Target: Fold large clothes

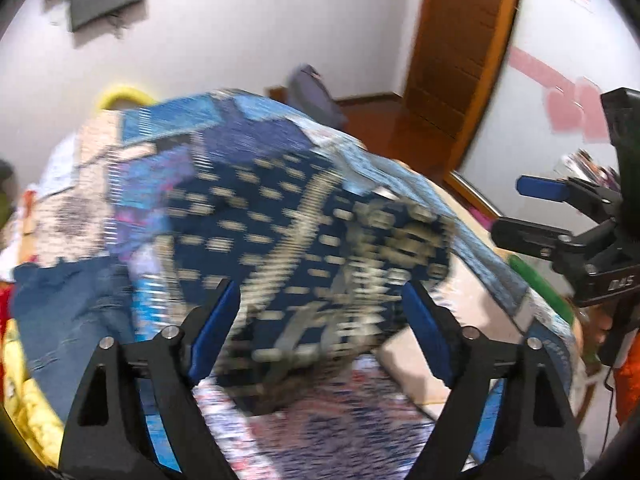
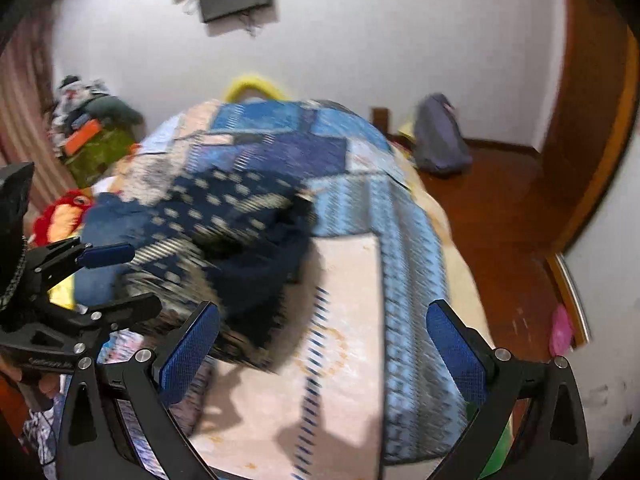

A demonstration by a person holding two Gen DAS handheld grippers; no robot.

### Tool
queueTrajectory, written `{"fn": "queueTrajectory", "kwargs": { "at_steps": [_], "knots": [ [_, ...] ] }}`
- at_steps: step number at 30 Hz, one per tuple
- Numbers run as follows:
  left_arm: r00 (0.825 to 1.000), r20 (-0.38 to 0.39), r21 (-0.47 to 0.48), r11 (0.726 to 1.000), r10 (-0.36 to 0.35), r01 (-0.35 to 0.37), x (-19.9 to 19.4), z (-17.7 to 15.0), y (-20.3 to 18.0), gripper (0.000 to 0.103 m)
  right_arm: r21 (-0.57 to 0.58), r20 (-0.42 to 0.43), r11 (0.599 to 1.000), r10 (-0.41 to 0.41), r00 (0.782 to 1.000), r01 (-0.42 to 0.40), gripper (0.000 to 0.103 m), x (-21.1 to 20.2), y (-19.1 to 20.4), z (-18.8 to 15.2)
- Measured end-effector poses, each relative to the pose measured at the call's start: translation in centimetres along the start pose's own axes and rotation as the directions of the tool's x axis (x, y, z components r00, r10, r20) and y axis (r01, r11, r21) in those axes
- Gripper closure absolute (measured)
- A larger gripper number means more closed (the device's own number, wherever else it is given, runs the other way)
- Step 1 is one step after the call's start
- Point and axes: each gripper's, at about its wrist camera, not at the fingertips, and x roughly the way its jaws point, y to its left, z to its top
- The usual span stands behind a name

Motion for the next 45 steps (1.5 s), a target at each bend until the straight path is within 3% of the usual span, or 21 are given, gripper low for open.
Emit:
{"fn": "queueTrajectory", "kwargs": {
  "at_steps": [2, 5, 9, 11, 14, 16, 18, 21, 24, 28, 32, 37, 42, 45],
  "knots": [
    [0.999, 0.019, -0.017, 0.999, 0.05, -0.049, -0.7, 0.0, 1.3, 0.008, -0.015, 0.019, 0.999, 0.045, 0.999, -0.044, 0.0, 0.1, 1.5, 1.1],
    [0.994, 0.008, -0.061, 0.992, 0.113, -0.112, 0.4, 0.2, 4.4, 0.006, -0.014, 0.019, 0.994, 0.109, 0.994, -0.108, 0.0, 1.6, 3.8, 2.7],
    [0.989, -0.074, -0.111, 0.984, 0.13, -0.138, 2.7, -1.4, 6.7, 0.006, 0.03, -0.054, 0.985, 0.17, 0.984, -0.169, 0.0, 5.8, 5.5, 3.6],
    [0.983, -0.113, -0.132, 0.978, 0.147, -0.161, 4.1, -2.4, 7.1, 0.006, 0.04, -0.102, 0.99, 0.139, 0.985, -0.136, 0.0, 8.6, 5.7, 3.2],
    [0.989, -0.108, -0.181, 0.976, 0.099, -0.117, 5.1, -3.5, 7.7, 0.004, -0.009, -0.195, 1.0, 0.016, 0.981, -0.018, 0.001, 12.2, 5.0, 1.9],
    [0.992, -0.114, -0.187, 0.979, 0.062, -0.082, 5.4, -4.1, 7.8, 0.003, -0.029, -0.235, 0.999, 0.035, 0.971, -0.043, 0.001, 13.6, 3.8, 0.7],
    [0.992, -0.112, -0.171, 0.982, 0.06, -0.079, 5.7, -4.6, 7.5, 0.002, 0.024, -0.252, 0.996, 0.093, 0.963, -0.09, 0.0, 13.7, 2.0, -0.5],
    [0.992, -0.11, -0.161, 0.983, 0.068, -0.085, 5.8, -5.1, 7.3, 0.0, 0.057, -0.252, 0.993, 0.113, 0.961, -0.102, 0.0, 13.0, 0.0, -1.6],
    [0.992, -0.117, -0.182, 0.981, 0.046, -0.067, 5.4, -5.6, 7.6, 0.0, 0.035, -0.255, 0.999, 0.029, 0.966, -0.021, 0.0, 12.3, -1.3, -2.5],
    [0.994, -0.101, -0.179, 0.981, 0.052, -0.069, 4.2, -6.3, 7.6, 0.0, 0.047, -0.287, 0.999, -0.003, 0.958, 0.017, 0.0, 11.5, -3.2, -3.8],
    [0.988, -0.071, -0.121, 0.982, 0.137, -0.145, 2.7, -5.5, 7.7, 0.0, 0.01, -0.242, 0.998, -0.06, 0.968, 0.065, 0.0, 9.4, -3.7, -3.0],
    [0.981, -0.029, -0.09, 0.977, 0.191, -0.193, 1.6, -3.4, 8.2, 0.0, 0.049, -0.131, 0.999, 0.006, 0.991, 0.0, 0.0, 6.9, -3.0, 0.0],
    [0.986, -0.006, -0.117, 0.979, 0.166, -0.165, 2.0, -1.3, 8.8, 0.0, 0.079, -0.06, 0.992, 0.106, 0.993, -0.101, 0.0, 6.3, -1.3, 2.6],
    [0.995, -0.02, -0.157, 0.982, 0.098, -0.1, 3.4, -0.3, 9.4, 0.0, 0.1, -0.073, 0.98, 0.182, 0.981, -0.174, 0.0, 7.6, -0.5, 3.7]
  ]
}}
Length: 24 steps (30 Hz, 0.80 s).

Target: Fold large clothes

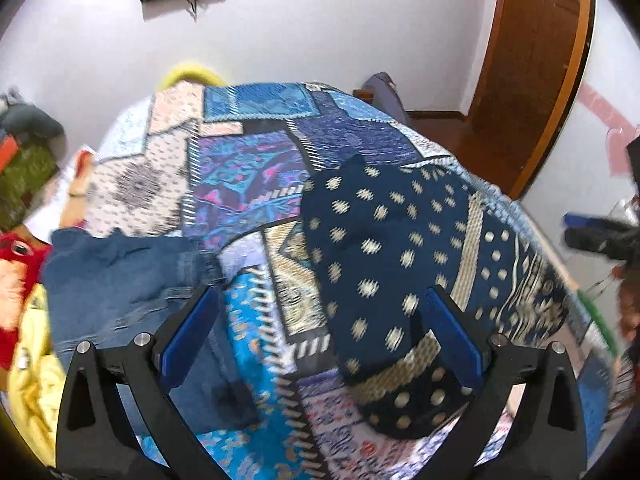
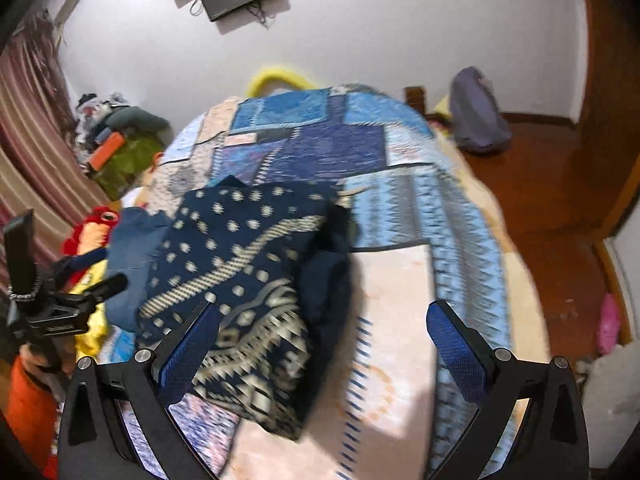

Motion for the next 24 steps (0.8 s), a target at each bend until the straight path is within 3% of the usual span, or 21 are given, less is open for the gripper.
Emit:
{"fn": "queueTrajectory", "kwargs": {
  "at_steps": [2, 5, 8, 10, 12, 15, 18, 19, 21, 24],
  "knots": [
    [0.997, -0.027, -0.04, 0.997, -0.071, 0.07, 1.2, 0.5, 0.3, 0.0, 0.011, -0.033, 1.0, 0.026, 0.999, -0.025, 0.0, 1.8, 0.1, 0.3],
    [0.974, -0.094, -0.133, 0.973, -0.204, 0.191, 4.0, 1.1, 1.1, 0.0, 0.025, -0.11, 0.998, 0.061, 0.992, -0.058, 0.0, 5.1, -0.1, 0.3],
    [0.941, -0.135, -0.205, 0.938, -0.31, 0.28, 7.0, 1.2, 1.9, 0.0, 0.082, -0.203, 0.991, 0.118, 0.972, -0.103, 0.0, 9.1, -1.1, 0.1],
    [0.935, -0.136, -0.235, 0.927, -0.328, 0.291, 8.7, 1.1, 2.6, 0.0, 0.119, -0.249, 0.978, 0.196, 0.948, -0.171, 0.0, 11.3, -1.5, 0.0],
    [0.912, -0.127, -0.287, 0.895, -0.39, 0.342, 10.3, 0.9, 3.4, 0.0, 0.148, -0.26, 0.962, 0.263, 0.929, -0.231, 0.0, 12.7, -1.6, 0.2],
    [0.875, -0.125, -0.356, 0.844, -0.468, 0.401, 12.0, 0.8, 4.0, 0.001, 0.129, -0.25, 0.956, 0.288, 0.924, -0.263, 0.0, 14.0, -1.1, 1.0],
    [0.87, -0.12, -0.346, 0.841, -0.479, 0.415, 12.6, 1.3, 3.5, 0.01, 0.132, -0.261, 0.95, 0.31, 0.914, -0.284, 0.0, 15.3, -0.6, 1.7],
    [0.862, -0.12, -0.341, 0.836, -0.493, 0.43, 12.6, 1.5, 3.3, 0.021, 0.145, -0.263, 0.947, 0.316, 0.911, -0.287, 0.0, 15.7, -0.3, 1.9],
    [0.873, -0.122, -0.341, 0.846, -0.472, 0.41, 12.4, 1.8, 3.0, 0.025, 0.17, -0.259, 0.944, 0.32, 0.911, -0.283, 0.006, 16.3, 0.2, 2.3],
    [0.879, -0.106, -0.325, 0.852, -0.464, 0.411, 11.0, 1.8, 3.0, 0.042, 0.143, -0.219, 0.951, 0.301, 0.928, -0.275, 0.028, 15.5, 1.0, 2.5]
  ]
}}
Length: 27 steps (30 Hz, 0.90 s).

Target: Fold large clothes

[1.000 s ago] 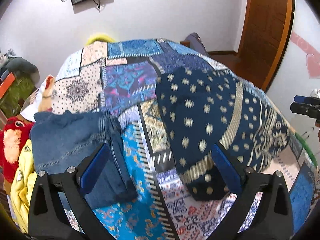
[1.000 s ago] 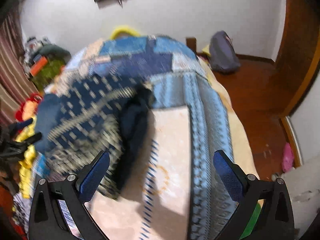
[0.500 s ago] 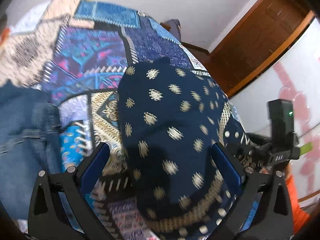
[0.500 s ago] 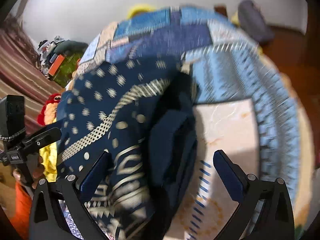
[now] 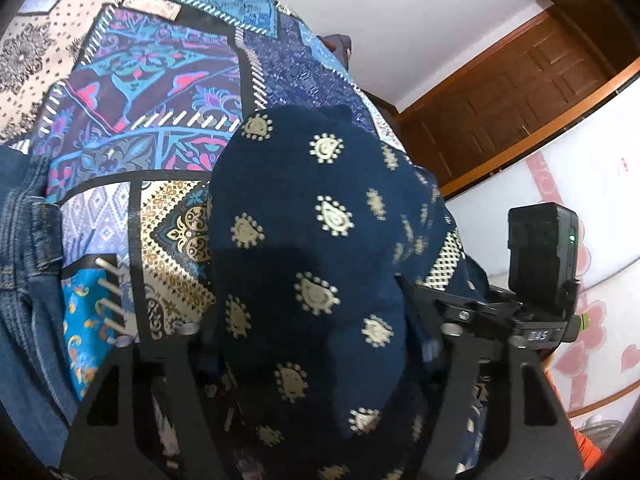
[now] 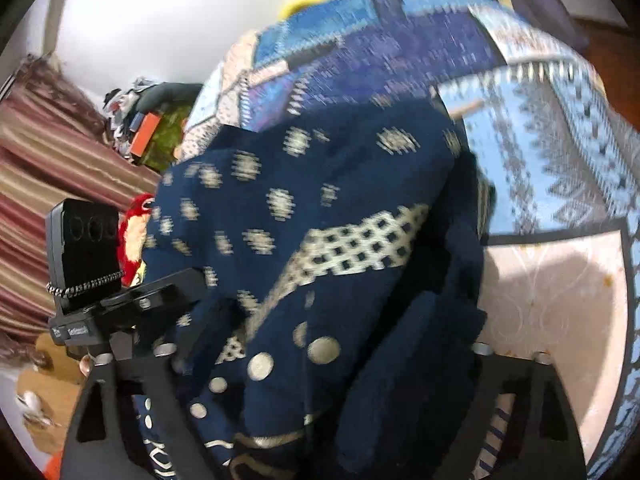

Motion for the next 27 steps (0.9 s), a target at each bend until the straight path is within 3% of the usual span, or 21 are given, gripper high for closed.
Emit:
{"fn": "queueTrajectory", "kwargs": {
  "at_steps": [1, 3, 6, 10, 17, 22, 27],
  "knots": [
    [1.0, 0.011, 0.012, 1.0, 0.003, -0.003, -0.7, -0.2, -0.4, 0.046, -0.025, 0.012, 1.0, -0.016, 1.0, 0.016, 0.034, -0.5, 0.5, -0.2],
    [0.999, 0.033, 0.062, 0.998, 0.015, -0.017, -2.1, -0.6, -1.5, 0.051, -0.058, 0.034, 0.998, -0.02, 0.999, 0.022, 0.057, -1.5, 1.7, -0.4],
    [0.996, 0.074, 0.149, 0.987, 0.056, -0.067, -4.8, -1.1, -3.4, 0.054, -0.065, 0.026, 0.998, -0.002, 1.0, 0.004, 0.065, -2.4, 3.3, -0.8],
    [0.984, 0.153, 0.204, 0.972, 0.085, -0.116, -9.8, -1.7, -5.1, 0.055, -0.109, 0.06, 0.994, 0.004, 0.998, 0.003, 0.067, -3.8, 6.7, -1.8],
    [0.956, 0.278, 0.204, 0.967, 0.092, -0.152, -18.7, -2.2, -4.5, 0.055, -0.224, 0.121, 0.974, 0.052, 0.991, -0.024, 0.067, -6.1, 15.3, -1.8],
    [0.936, 0.33, 0.151, 0.972, 0.122, -0.18, -23.2, -2.5, -1.6, 0.055, -0.278, 0.134, 0.959, 0.087, 0.987, -0.047, 0.067, -5.1, 21.2, -1.3],
    [0.923, 0.349, 0.079, 0.977, 0.159, -0.198, -25.3, -2.6, 3.7, 0.055, -0.306, 0.097, 0.95, 0.096, 0.991, -0.062, 0.067, -1.1, 25.6, -1.0]
  ]
}}
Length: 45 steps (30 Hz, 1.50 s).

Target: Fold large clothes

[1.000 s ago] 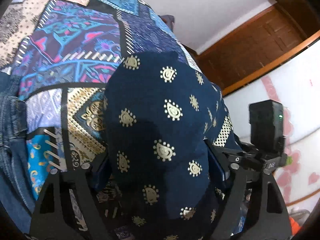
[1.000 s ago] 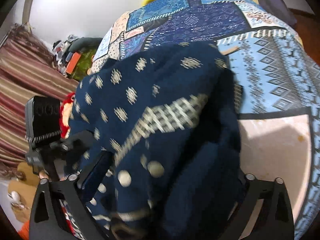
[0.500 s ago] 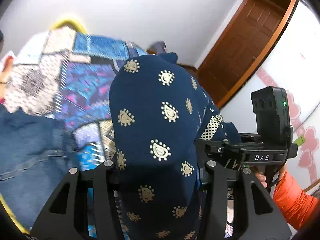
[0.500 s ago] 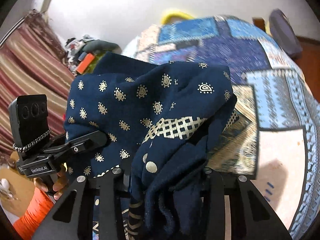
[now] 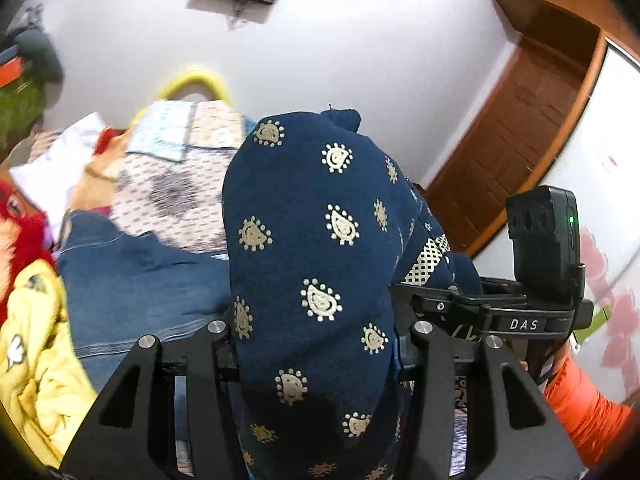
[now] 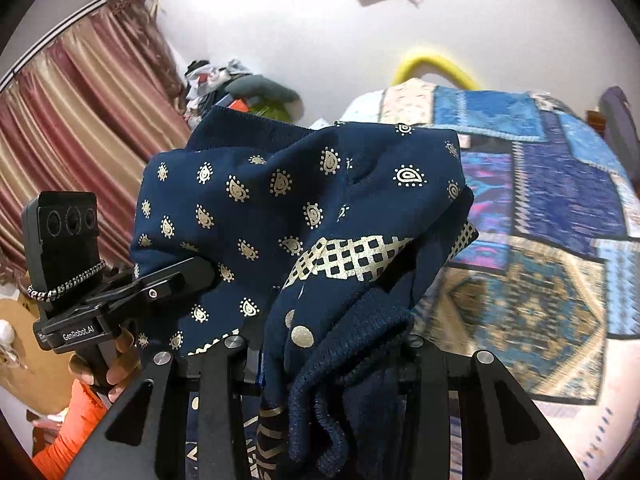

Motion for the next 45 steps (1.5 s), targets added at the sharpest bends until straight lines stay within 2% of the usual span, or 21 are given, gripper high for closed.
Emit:
{"fn": "queueTrajectory", "kwargs": {
  "at_steps": [5, 10, 12, 13, 16, 18, 20, 23, 26, 30, 34, 39, 42, 45],
  "knots": [
    [0.998, -0.04, -0.12, 0.992, 0.045, -0.05, 1.8, -0.7, 7.0, 0.055, 0.011, -0.07, 1.0, 0.003, 0.998, -0.002, 0.067, 7.2, 1.4, 0.5],
    [0.986, -0.145, -0.192, 0.975, 0.085, -0.112, 5.0, -2.2, 13.8, 0.053, 0.055, -0.174, 0.998, -0.007, 0.985, 0.016, 0.067, 15.8, 1.2, 0.9],
    [0.979, -0.193, -0.266, 0.957, 0.067, -0.118, 7.0, -3.3, 16.7, 0.052, 0.08, -0.215, 0.996, -0.01, 0.977, 0.028, 0.067, 18.6, 0.3, 0.9],
    [0.976, -0.207, -0.293, 0.949, 0.059, -0.12, 7.6, -3.9, 17.8, 0.048, 0.094, -0.236, 0.995, -0.012, 0.972, 0.035, 0.067, 19.9, -0.4, 0.8],
    [0.984, -0.178, -0.378, 0.924, -0.004, -0.064, 8.5, -5.8, 20.9, 0.029, 0.102, -0.254, 0.995, 0.009, 0.967, 0.018, 0.063, 21.6, -2.2, 0.4],
    [0.986, -0.158, -0.392, 0.92, -0.047, -0.019, 8.0, -6.5, 21.3, 0.029, 0.125, -0.263, 0.992, 0.053, 0.963, -0.021, 0.05, 21.8, -3.3, 0.0],
    [0.987, -0.161, -0.36, 0.932, -0.019, -0.04, 7.4, -6.8, 20.6, 0.028, 0.157, -0.279, 0.986, 0.1, 0.955, -0.058, 0.048, 21.6, -4.2, -0.6],
    [0.977, -0.195, -0.257, 0.958, 0.082, -0.132, 5.8, -6.9, 17.8, 0.026, 0.18, -0.298, 0.982, 0.114, 0.948, -0.061, 0.039, 20.6, -4.5, -1.5],
    [0.969, -0.199, -0.183, 0.966, 0.148, -0.185, 4.3, -7.7, 15.8, 0.019, 0.124, -0.289, 0.992, 0.034, 0.957, 0.002, 0.032, 18.9, -3.9, -2.0],
    [0.956, -0.207, -0.124, 0.964, 0.208, -0.236, 2.6, -10.1, 13.4, 0.016, 0.03, -0.262, 0.998, -0.038, 0.964, 0.047, 0.031, 15.9, -2.1, -2.7],
    [0.947, -0.201, -0.11, 0.955, 0.252, -0.277, 1.6, -12.5, 11.8, 0.015, -0.054, -0.284, 0.992, -0.126, 0.951, 0.115, 0.031, 13.9, -0.5, -5.0],
    [0.944, -0.228, -0.167, 0.945, 0.239, -0.28, 0.7, -14.4, 10.6, 0.015, -0.141, -0.295, 0.975, -0.209, 0.932, 0.174, 0.031, 11.5, 0.9, -8.6],
    [0.926, -0.22, -0.118, 0.934, 0.307, -0.338, -0.7, -14.7, 8.7, 0.016, -0.135, -0.265, 0.977, -0.199, 0.943, 0.168, 0.031, 9.2, 1.9, -10.1],
    [0.93, -0.135, -0.085, 0.931, 0.343, -0.356, -3.8, -13.8, 6.2, 0.016, -0.108, -0.189, 0.983, -0.17, 0.967, 0.152, 0.031, 5.8, 3.6, -10.1]
  ]
}}
